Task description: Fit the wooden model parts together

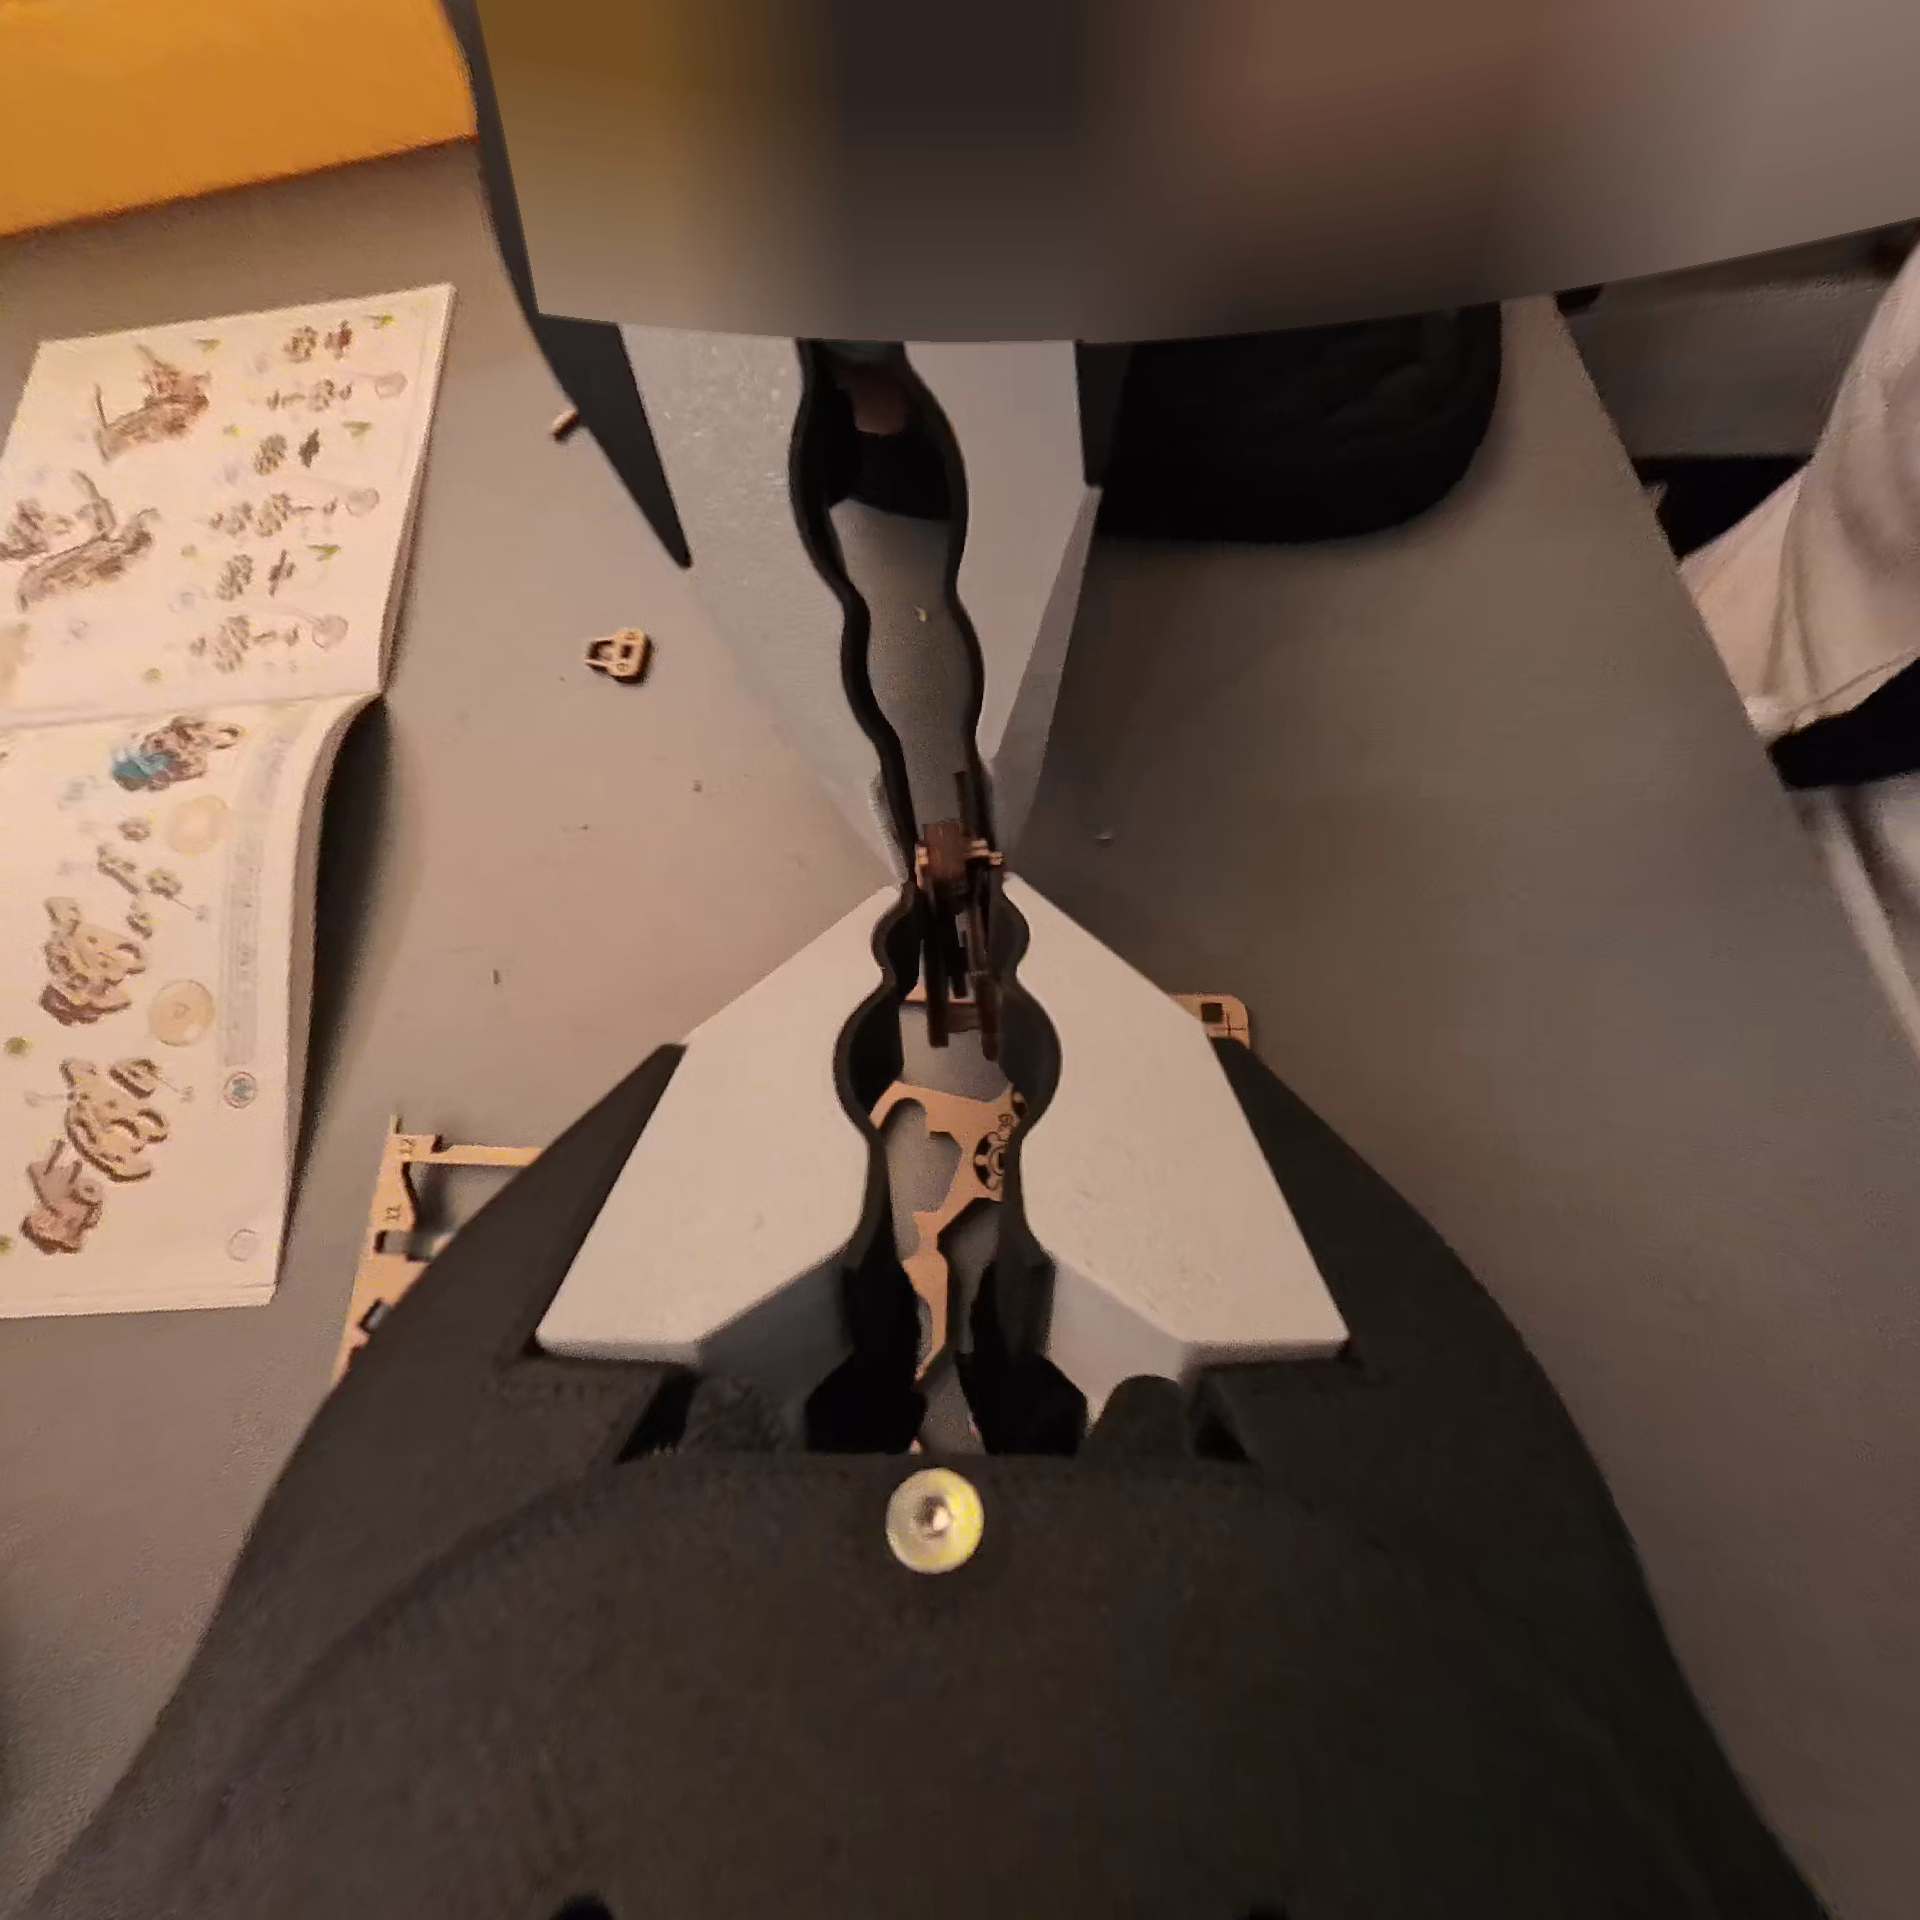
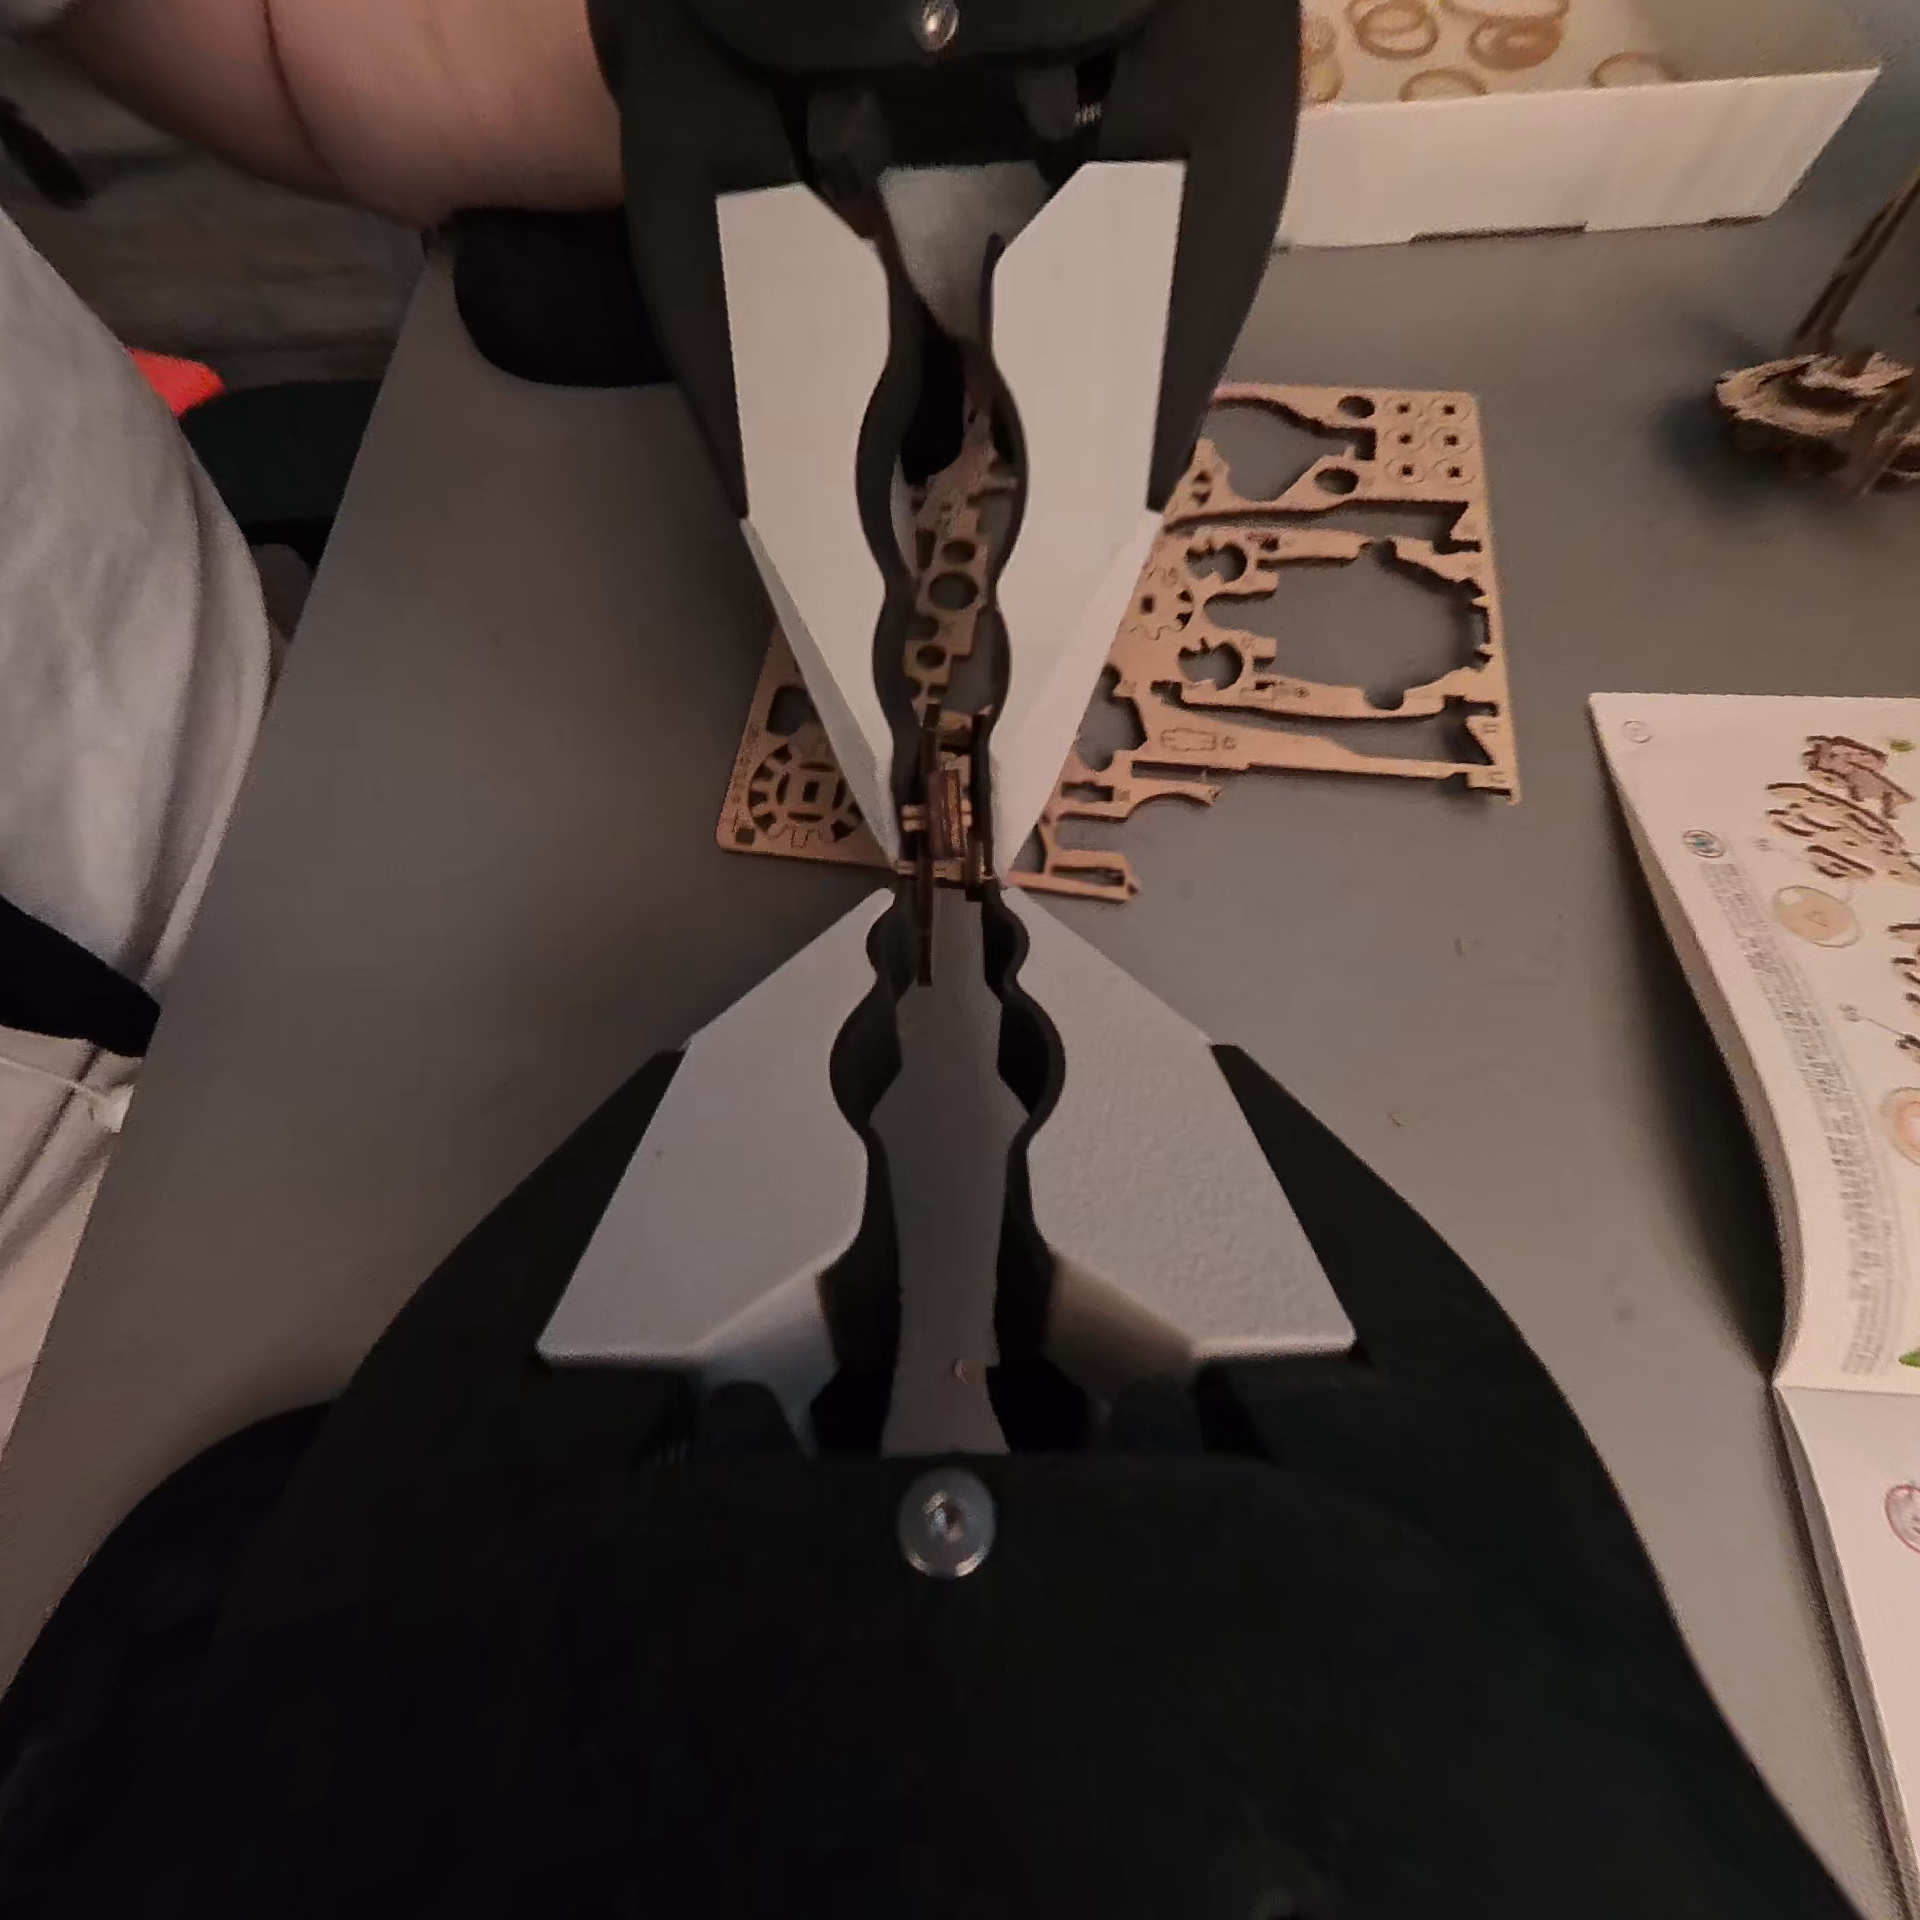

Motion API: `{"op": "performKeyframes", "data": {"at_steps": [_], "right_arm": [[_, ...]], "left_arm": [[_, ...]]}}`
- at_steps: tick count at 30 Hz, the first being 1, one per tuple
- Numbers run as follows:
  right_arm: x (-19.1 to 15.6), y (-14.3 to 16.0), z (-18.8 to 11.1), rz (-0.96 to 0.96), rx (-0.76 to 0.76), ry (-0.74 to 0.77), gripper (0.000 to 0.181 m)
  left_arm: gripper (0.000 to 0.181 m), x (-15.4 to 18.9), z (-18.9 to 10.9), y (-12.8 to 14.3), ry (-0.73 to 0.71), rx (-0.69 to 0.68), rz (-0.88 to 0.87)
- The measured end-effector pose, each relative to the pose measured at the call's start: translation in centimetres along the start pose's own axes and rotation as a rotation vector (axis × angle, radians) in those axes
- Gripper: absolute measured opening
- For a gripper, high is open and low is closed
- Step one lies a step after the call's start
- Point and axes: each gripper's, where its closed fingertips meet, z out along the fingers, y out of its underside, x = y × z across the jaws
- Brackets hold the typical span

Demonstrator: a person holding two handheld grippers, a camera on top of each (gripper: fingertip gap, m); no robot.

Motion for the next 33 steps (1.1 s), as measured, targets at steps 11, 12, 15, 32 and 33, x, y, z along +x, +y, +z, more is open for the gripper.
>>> {"op": "performKeyframes", "data": {"at_steps": [11, 12, 15, 32, 33], "right_arm": [[0.8, -0.6, -0.5, 0.059, 0.057, 0.004, 0.009], [1.0, -0.6, -0.7, 0.082, 0.068, 0.005, 0.008], [1.3, -1.2, -1.3, 0.120, 0.126, -0.006, 0.008], [2.2, -0.1, -1.9, 0.127, 0.079, 0.023, 0.026], [2.1, -0.5, -2.1, 0.122, 0.100, 0.019, 0.031]], "left_arm": [[0.011, -0.8, -0.6, 0.0, -0.023, 0.021, -0.030], [0.012, -0.9, -0.8, 0.2, -0.029, 0.016, -0.029], [0.019, -1.3, -1.1, 0.3, -0.043, 0.031, -0.031], [0.015, -2.3, -1.4, 0.7, -0.108, 0.009, 0.016], [0.015, -2.4, -1.5, 0.6, -0.130, 0.001, 0.040]]}}
